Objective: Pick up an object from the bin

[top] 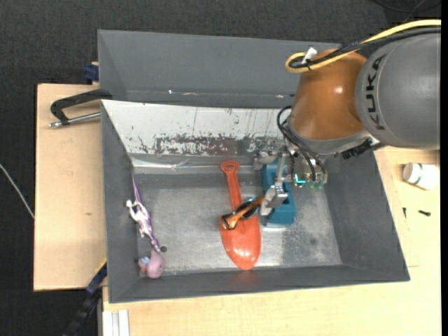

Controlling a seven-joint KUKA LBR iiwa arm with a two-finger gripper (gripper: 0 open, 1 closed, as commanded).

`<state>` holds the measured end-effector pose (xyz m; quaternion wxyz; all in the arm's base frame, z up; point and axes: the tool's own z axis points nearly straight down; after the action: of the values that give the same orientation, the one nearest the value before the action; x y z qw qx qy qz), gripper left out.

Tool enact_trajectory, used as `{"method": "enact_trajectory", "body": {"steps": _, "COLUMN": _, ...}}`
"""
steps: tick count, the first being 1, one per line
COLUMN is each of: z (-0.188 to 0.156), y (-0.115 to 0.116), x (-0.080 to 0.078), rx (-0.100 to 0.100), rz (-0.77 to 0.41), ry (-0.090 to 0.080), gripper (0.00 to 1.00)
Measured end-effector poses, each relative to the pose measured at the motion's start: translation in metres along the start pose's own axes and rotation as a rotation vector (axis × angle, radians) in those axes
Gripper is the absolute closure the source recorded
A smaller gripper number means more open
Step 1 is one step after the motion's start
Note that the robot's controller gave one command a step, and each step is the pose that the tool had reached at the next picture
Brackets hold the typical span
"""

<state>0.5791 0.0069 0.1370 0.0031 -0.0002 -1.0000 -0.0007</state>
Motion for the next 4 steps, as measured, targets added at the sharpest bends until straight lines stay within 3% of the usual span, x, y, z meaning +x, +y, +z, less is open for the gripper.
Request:
{"method": "enact_trajectory", "body": {"steps": 1, "z": -0.004, "y": 0.0, "x": -0.002, "rx": 0.0, "rz": 0.0, "ry": -0.008, "gripper": 0.0}}
{"method": "enact_trajectory", "body": {"steps": 2, "z": 0.021, "y": -0.012, "x": -0.012, "rx": 0.0, "rz": -0.126, "ry": -0.016, "gripper": 0.0}}
{"method": "enact_trajectory", "body": {"steps": 3, "z": 0.062, "y": -0.026, "x": 0.034, "rx": 0.001, "rz": -0.158, "ry": -0.003, "gripper": 1.0}}
{"method": "enact_trajectory", "body": {"steps": 4, "z": 0.062, "y": -0.026, "x": 0.034, "rx": 0.001, "rz": -0.158, "ry": -0.003, "gripper": 1.0}}
